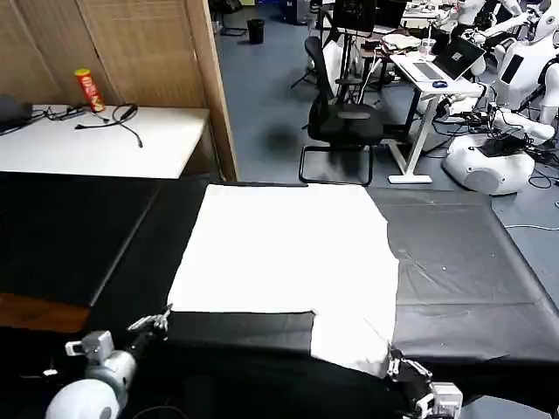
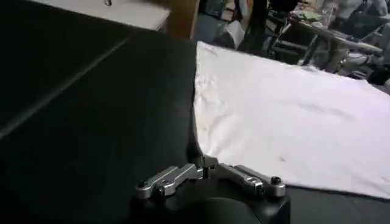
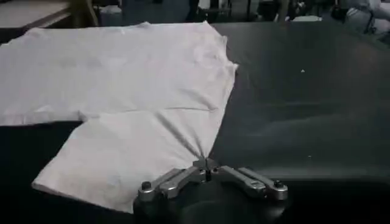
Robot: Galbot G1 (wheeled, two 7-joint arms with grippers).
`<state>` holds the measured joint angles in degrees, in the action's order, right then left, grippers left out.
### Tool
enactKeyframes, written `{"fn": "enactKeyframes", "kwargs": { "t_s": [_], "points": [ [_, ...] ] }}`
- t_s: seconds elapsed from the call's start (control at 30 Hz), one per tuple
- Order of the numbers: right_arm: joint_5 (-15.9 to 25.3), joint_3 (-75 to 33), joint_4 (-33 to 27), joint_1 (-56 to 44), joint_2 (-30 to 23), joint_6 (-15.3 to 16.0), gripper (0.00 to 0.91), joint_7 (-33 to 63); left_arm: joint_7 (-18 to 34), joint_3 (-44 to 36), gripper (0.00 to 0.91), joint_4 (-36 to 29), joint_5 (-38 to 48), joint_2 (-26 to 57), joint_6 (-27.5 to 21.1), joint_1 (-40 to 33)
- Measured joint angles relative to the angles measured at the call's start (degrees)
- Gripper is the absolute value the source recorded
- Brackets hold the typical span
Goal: Fold and organize the clothes.
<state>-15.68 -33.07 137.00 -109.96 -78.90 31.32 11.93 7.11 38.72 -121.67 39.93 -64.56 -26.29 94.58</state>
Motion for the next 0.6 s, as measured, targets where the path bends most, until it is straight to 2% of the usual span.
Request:
{"fn": "enactKeyframes", "kwargs": {
  "t_s": [0.17, 0.3, 0.47, 0.6],
  "points": [
    [-0.2, -0.7, 1.0, -0.6, 0.3, -0.5, 0.0, -0.8, 0.3, 1.9, 0.0, -4.5, 0.4, 0.0, 0.3, 5.5],
    [-3.0, -2.1, 0.2, 1.9, 1.1, -3.5, 0.0, -3.1, 0.6, 2.3, 0.0, -5.8, 1.2, -0.7, 1.3, 6.9],
    [-7.6, -3.5, -2.9, 8.0, 3.3, -7.0, 0.0, -4.0, 0.8, 2.2, 0.0, -5.2, 2.0, -2.2, 3.2, 4.1],
    [-9.2, -3.2, -7.5, 14.7, 5.6, -9.1, 0.0, -4.2, 0.6, 1.5, 0.0, -3.8, 1.2, -3.5, 4.4, 0.5]
  ]
}}
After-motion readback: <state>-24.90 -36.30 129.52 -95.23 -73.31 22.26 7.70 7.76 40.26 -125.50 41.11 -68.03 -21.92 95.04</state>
